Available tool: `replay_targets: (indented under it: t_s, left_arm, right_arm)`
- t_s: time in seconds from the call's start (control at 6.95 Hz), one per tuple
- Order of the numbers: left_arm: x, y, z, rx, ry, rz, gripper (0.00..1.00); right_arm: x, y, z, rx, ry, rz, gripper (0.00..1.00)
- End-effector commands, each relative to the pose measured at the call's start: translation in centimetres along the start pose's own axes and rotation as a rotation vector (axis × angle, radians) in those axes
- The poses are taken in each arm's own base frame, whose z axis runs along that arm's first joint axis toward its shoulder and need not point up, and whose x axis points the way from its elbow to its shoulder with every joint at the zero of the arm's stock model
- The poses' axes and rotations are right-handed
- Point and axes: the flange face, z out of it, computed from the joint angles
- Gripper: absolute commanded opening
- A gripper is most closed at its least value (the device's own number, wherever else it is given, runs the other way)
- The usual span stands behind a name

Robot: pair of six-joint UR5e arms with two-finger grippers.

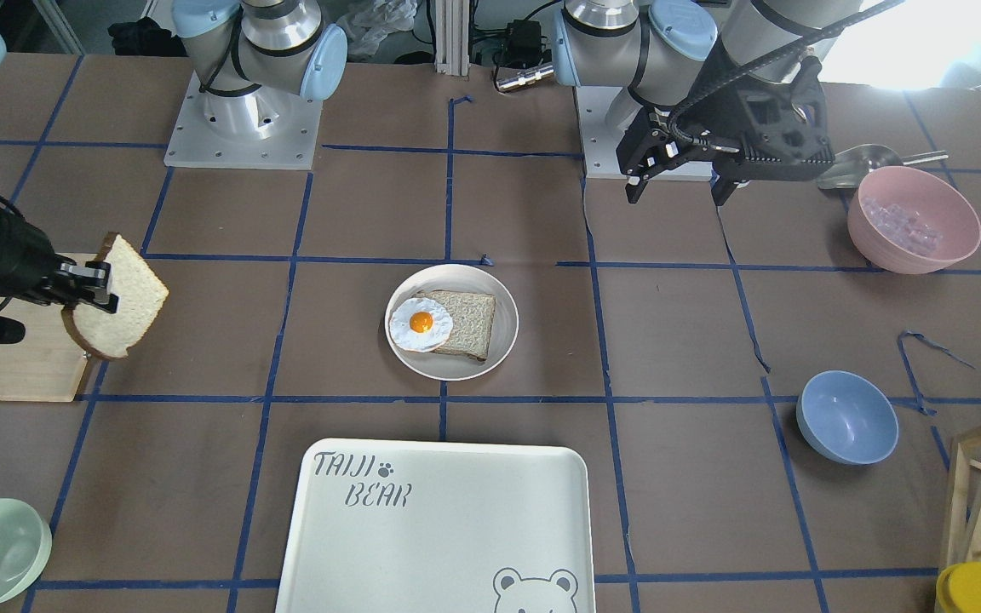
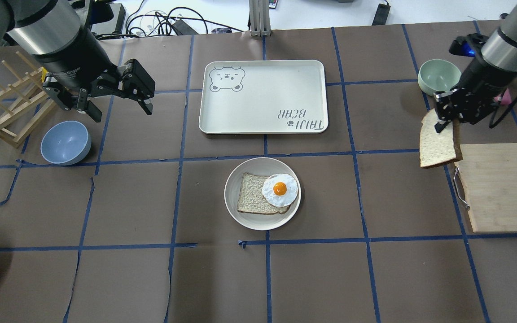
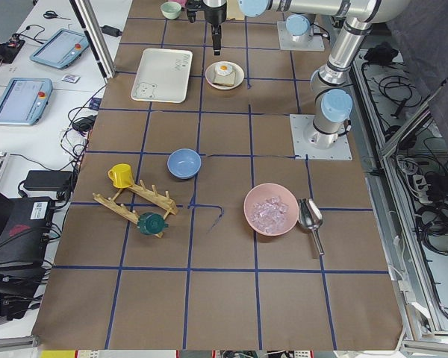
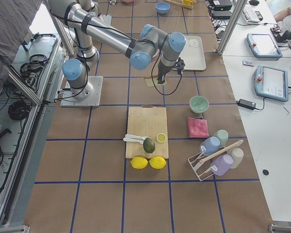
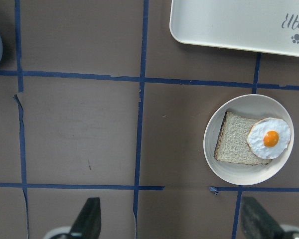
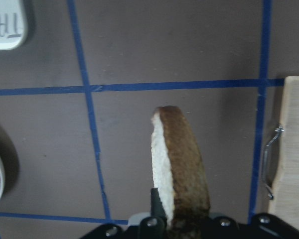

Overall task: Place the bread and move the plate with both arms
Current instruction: 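Lift the bread slice with the right gripper and carry it over the plate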

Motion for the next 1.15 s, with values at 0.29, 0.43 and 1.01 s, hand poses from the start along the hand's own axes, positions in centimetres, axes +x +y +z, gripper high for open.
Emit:
replay_targets:
  t_s: [0.29,0.43,1.01]
  left_arm:
    - [0.0,0.0,0.0,0.0,0.0,0.0,1.0]
    - [0.0,0.0,0.0,0.0,0.0,0.0,1.0]
    - [0.0,0.0,0.0,0.0,0.0,0.0,1.0]
  right_arm:
    - [-23.5,5.5,6.8,0.072,-0.189,-0.021,0.0]
    - [-26.2,7.0,10.5,0.157,-0.206,-0.09,0.0]
    - [-26.5,8.9,18.7,0.225,-0.378,-0.083,0.0]
